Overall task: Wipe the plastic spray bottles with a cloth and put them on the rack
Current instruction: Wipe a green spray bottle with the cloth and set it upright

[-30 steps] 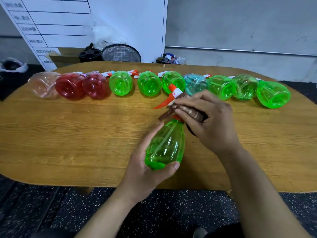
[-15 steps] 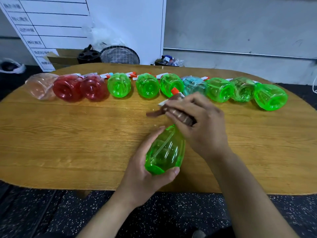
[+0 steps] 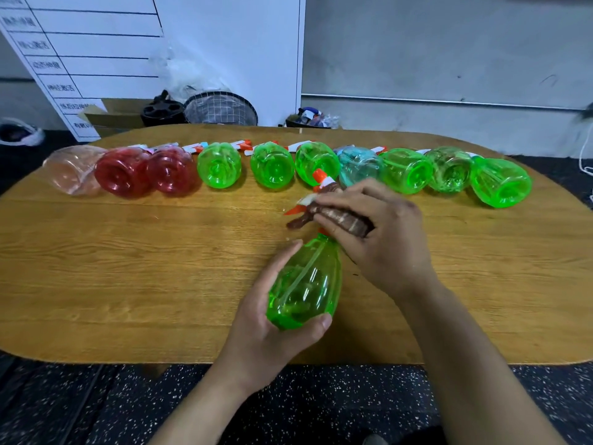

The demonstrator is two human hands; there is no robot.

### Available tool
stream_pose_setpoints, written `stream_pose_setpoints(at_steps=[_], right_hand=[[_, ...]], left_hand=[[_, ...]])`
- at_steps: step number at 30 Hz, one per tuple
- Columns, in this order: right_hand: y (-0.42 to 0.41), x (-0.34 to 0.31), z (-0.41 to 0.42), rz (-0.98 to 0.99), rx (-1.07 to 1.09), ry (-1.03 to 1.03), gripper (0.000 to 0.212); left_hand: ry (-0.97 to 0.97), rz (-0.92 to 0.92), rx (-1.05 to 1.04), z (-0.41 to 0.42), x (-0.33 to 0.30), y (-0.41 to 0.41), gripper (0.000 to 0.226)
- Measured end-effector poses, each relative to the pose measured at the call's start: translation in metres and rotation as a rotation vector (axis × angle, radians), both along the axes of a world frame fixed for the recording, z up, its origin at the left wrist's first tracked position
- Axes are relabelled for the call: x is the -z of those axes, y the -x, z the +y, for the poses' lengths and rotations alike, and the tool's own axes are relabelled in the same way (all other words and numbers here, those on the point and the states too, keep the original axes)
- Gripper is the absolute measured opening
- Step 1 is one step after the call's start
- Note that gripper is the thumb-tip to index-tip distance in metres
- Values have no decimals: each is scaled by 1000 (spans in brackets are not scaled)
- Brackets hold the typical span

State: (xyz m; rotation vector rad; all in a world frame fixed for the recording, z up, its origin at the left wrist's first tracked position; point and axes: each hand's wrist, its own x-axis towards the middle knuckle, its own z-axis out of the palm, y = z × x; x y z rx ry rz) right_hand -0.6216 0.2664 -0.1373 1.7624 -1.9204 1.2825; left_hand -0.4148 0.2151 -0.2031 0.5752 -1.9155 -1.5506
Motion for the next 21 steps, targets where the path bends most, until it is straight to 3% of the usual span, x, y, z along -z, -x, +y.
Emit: stream_pose_setpoints(at_steps=[3, 8, 12, 17, 21], right_hand=[[5, -1, 2, -47, 128, 39, 29], [4, -3, 1, -82, -128, -128, 24], [9, -1, 2, -86, 119, -12, 23], [6, -2, 2, -93, -144, -145, 22], [15, -2, 3, -94, 188, -12, 22]], left_hand=[[-39, 16, -3, 1, -2, 0, 92], [-95, 34, -22, 0, -2, -1, 94], [-76, 38, -16, 1, -4, 0, 91], [-110, 65, -42, -1, 0, 1, 91], [-75, 62, -16, 0, 0, 2, 90]])
